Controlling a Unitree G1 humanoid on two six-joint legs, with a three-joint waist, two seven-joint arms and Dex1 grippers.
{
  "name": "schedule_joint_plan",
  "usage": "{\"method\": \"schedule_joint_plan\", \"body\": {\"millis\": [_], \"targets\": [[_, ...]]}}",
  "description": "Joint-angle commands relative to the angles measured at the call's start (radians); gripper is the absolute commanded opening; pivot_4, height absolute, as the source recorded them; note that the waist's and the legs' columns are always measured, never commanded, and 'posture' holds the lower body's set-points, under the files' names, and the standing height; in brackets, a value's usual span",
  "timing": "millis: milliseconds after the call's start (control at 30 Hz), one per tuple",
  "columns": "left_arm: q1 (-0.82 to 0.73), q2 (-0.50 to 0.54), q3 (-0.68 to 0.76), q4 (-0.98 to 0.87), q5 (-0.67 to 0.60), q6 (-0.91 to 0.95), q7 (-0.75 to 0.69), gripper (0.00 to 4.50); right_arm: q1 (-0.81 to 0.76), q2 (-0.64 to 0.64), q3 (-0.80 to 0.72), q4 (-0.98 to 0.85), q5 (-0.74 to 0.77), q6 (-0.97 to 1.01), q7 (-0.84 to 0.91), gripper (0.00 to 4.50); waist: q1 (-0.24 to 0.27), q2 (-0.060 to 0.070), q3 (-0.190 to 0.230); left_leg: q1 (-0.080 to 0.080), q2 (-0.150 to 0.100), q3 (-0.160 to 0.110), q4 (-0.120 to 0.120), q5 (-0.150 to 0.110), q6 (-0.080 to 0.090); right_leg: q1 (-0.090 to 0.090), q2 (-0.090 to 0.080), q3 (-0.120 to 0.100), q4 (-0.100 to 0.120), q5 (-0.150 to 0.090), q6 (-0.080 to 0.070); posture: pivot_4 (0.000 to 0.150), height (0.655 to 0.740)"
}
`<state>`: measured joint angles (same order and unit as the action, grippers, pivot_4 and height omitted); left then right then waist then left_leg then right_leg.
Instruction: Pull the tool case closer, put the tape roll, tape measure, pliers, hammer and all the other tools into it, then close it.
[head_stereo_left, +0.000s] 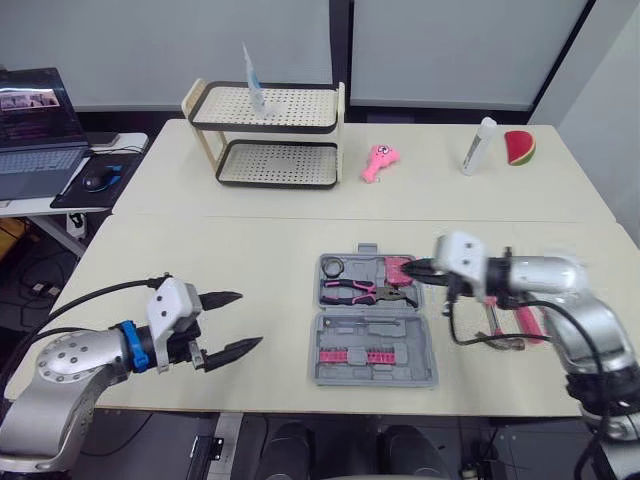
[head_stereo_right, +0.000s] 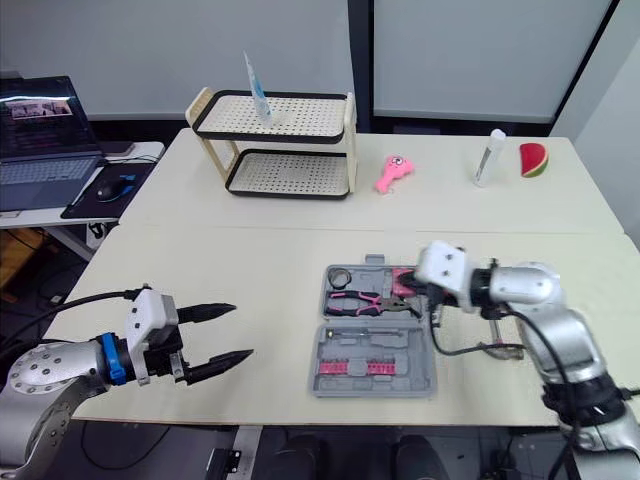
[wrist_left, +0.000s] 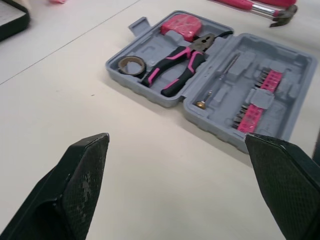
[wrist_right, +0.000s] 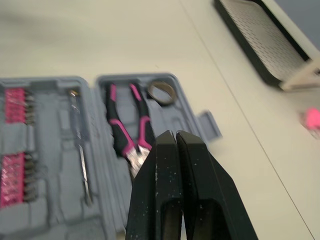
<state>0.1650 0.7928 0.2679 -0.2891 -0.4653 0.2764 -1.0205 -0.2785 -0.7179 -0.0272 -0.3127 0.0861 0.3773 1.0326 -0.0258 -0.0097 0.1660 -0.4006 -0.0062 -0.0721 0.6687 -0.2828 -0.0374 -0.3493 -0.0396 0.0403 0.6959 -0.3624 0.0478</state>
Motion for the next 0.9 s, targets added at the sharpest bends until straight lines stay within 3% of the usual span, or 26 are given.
{"method": "schedule_joint_plan", "body": {"millis": [33, 167, 367, 567, 800, 900], "targets": [[0.014, -0.03, 0.054, 0.061, 0.02, -0.072, 0.03, 4.5, 0.131, -0.055, -0.231, -0.018, 0.065, -0.024, -0.031, 0.02, 0.002, 0.0, 0.0, 0.0, 0.0, 0.0, 0.0, 0.0, 0.0, 0.0, 0.0, 0.0, 0.0, 0.0, 0.0, 0.15, 0.729], [0.046, -0.079, 0.092, 0.143, 0.033, -0.113, 0.074, 4.5, 0.325, -0.027, -0.457, 0.013, 0.115, -0.024, -0.098, 0.02, -0.001, -0.001, 0.0, 0.001, 0.001, 0.001, -0.001, 0.0, 0.0, 0.001, 0.0, 0.001, 0.0, 0.0, 0.0, 0.15, 0.729], [0.116, -0.143, 0.135, 0.231, 0.037, -0.147, 0.127, 4.5, 0.515, 0.059, -0.642, 0.079, 0.168, -0.025, -0.19, 1.11, -0.003, -0.001, -0.001, 0.003, 0.001, 0.001, -0.003, 0.0, 0.0, 0.004, 0.0, 0.001, -0.002, 0.0, 0.0, 0.15, 0.729], [0.186, -0.166, 0.146, 0.279, 0.04, -0.191, 0.132, 4.5, 0.664, 0.106, -0.705, 0.131, 0.208, -0.037, -0.208, 2.07, -0.003, 0.0, -0.001, 0.005, 0.001, 0.0, -0.004, 0.0, 0.0, 0.008, 0.0, 0.003, -0.007, 0.0, 0.0, 0.15, 0.729], [0.2, -0.156, 0.141, 0.269, 0.036, -0.2, 0.13, 4.5, 0.686, 0.074, -0.679, 0.116, 0.235, -0.027, -0.219, 3.38, -0.003, 0.001, -0.002, 0.009, 0.001, 0.0, -0.005, 0.0, 0.0, 0.014, 0.0, 0.003, -0.01, 0.0, 0.0, 0.15, 0.729], [0.21, -0.14, 0.137, 0.22, 0.031, -0.185, 0.117, 4.5, 0.681, 0.051, -0.666, 0.088, 0.236, -0.018, -0.216, 4.4, -0.003, 0.001, -0.002, 0.009, 0.001, -0.001, -0.005, 0.0, 0.0, 0.014, 0.0, 0.003, -0.011, 0.0, 0.0, 0.15, 0.729]]}}
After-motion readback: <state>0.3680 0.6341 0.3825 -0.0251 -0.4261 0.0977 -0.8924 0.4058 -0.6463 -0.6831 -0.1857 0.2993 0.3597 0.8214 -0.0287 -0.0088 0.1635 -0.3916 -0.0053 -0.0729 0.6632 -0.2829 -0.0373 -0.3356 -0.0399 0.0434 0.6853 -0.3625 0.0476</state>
